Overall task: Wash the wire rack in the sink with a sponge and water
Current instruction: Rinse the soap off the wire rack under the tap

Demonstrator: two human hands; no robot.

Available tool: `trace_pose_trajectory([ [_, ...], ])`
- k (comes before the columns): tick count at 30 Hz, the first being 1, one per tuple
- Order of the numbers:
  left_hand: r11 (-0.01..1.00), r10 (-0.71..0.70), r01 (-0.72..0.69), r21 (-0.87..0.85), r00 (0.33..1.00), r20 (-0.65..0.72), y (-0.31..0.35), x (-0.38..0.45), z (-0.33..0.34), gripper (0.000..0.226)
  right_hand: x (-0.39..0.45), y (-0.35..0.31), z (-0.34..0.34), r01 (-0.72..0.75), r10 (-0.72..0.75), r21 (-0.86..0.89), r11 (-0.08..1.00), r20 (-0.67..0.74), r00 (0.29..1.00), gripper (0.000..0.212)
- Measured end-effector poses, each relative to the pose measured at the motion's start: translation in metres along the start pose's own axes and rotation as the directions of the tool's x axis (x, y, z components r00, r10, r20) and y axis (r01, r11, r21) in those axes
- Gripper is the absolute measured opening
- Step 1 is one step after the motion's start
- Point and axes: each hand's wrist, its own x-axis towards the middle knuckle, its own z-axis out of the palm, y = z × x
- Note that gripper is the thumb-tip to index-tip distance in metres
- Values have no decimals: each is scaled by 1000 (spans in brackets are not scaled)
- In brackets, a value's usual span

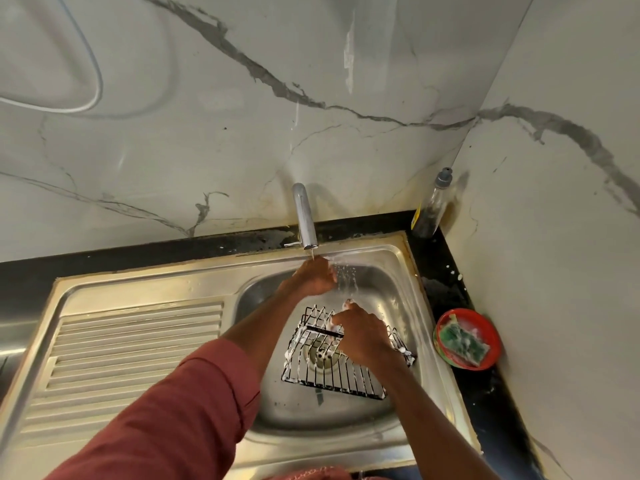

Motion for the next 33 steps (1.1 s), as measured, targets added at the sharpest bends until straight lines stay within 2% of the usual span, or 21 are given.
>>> trace_pose_trajectory([
  [2, 990, -32, 51, -130, 989, 142, -6, -5, -2, 41, 3, 3, 2, -5, 5, 27, 1000, 1, 1000, 46],
  [4, 979, 15, 38, -199, 967, 255, -17, -15, 3, 49, 5, 6, 4, -12, 12, 62, 998, 2, 1000, 51],
  [7, 939, -10, 96, -330, 967, 253, -33, -44, 9, 54, 6, 8, 4, -6, 6, 67, 998, -10, 1000, 55],
  [9, 893, 28, 91, -441, 966, 257, -45, -68, 11, 62, 7, 8, -1, 6, -4, 72, 997, -33, 999, 54],
  [10, 842, 77, 69, -535, 966, 246, -53, -77, 14, 71, 7, 9, -4, 10, -6, 81, 997, -42, 999, 53],
  [12, 746, 154, 50, -664, 957, 245, -67, -99, 17, 107, 8, 6, -9, 29, -24, 77, 997, -62, 998, 53],
  [14, 771, 177, 24, -636, 952, 251, -79, -109, 22, 131, 8, 3, -15, 70, -66, 68, 995, -52, 996, 52],
  [16, 823, 165, -19, -567, 964, 207, -81, -112, 27, 128, 11, 2, -19, 89, -88, 51, 995, -18, 996, 51],
  [19, 853, 47, -25, -521, 999, 28, -85, -113, 35, 97, 16, -2, -22, 119, -120, 19, 993, 64, 991, 48],
  [20, 842, 9, -17, -538, 1000, -17, -89, -114, 37, 86, 16, -4, -26, 122, -128, 54, 991, 120, 985, 46],
  [22, 809, -49, 19, -587, 998, -35, -96, -117, 39, 74, 19, -9, -38, 31, -102, 255, 967, 269, 958, 39],
  [23, 810, -69, 39, -585, 997, -29, -99, -119, 39, 74, 20, -12, -45, -41, -68, 362, 931, 284, 956, 33],
  [24, 812, -74, 41, -583, 997, -33, -102, -121, 39, 77, 24, -14, -51, -133, 18, 476, 869, 239, 971, 26],
  [25, 826, -76, 40, -562, 996, -40, -104, -124, 38, 80, 31, -16, -55, -219, 119, 621, 752, 199, 973, 20],
  [27, 846, -92, 40, -532, 993, -72, -108, -129, 34, 85, 48, -27, -57, -348, 241, 877, 332, 277, 930, 24],
  [28, 850, -101, 41, -524, 991, -86, -108, -132, 32, 86, 53, -38, -60, -387, 241, 915, 112, 353, 904, 27],
  [29, 856, -113, 46, -516, 989, -99, -109, -132, 31, 86, 61, -45, -60, -398, 225, 915, -64, 402, 888, 26],
  [30, 861, -123, 47, -506, 985, -119, -107, -135, 27, 86, 72, -50, -59, -393, 218, 904, -170, 423, 879, 23],
  [31, 858, -133, 50, -511, 983, -128, -109, -135, 26, 85, 85, -53, -56, -383, 223, 902, -199, 422, 879, 22],
  [32, 853, -142, 55, -519, 981, -130, -108, -136, 23, 86, 97, -53, -52, -372, 267, 922, -103, 386, 883, 40],
  [33, 847, -145, 54, -529, 980, -133, -110, -136, 21, 86, 107, -51, -47, -392, 283, 917, 68, 359, 889, 64],
])
